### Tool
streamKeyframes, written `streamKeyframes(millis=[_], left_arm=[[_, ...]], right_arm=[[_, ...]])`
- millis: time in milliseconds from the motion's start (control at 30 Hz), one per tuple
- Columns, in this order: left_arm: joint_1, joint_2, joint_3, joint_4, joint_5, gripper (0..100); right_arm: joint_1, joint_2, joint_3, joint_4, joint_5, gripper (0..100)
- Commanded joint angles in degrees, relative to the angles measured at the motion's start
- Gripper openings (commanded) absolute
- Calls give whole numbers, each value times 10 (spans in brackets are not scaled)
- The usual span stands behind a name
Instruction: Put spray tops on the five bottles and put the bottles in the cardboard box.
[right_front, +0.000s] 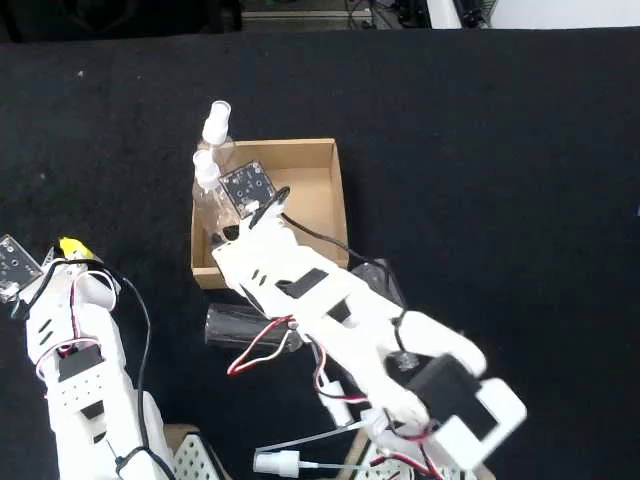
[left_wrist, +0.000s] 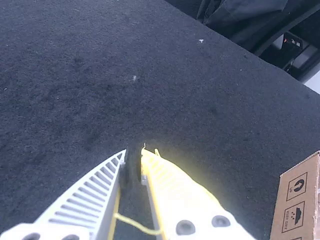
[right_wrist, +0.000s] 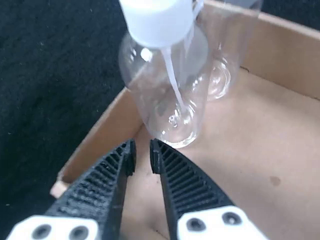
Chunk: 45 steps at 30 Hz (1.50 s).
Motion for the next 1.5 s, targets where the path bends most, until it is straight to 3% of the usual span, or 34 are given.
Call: streamKeyframes(millis=[0,1467], left_arm=[[3,-13,-6,4,-4,40],[1,-13,-6,4,-4,40]], right_arm=[[-7,7,-12,-53,2,47],[34,44,-42,-78,2,47]])
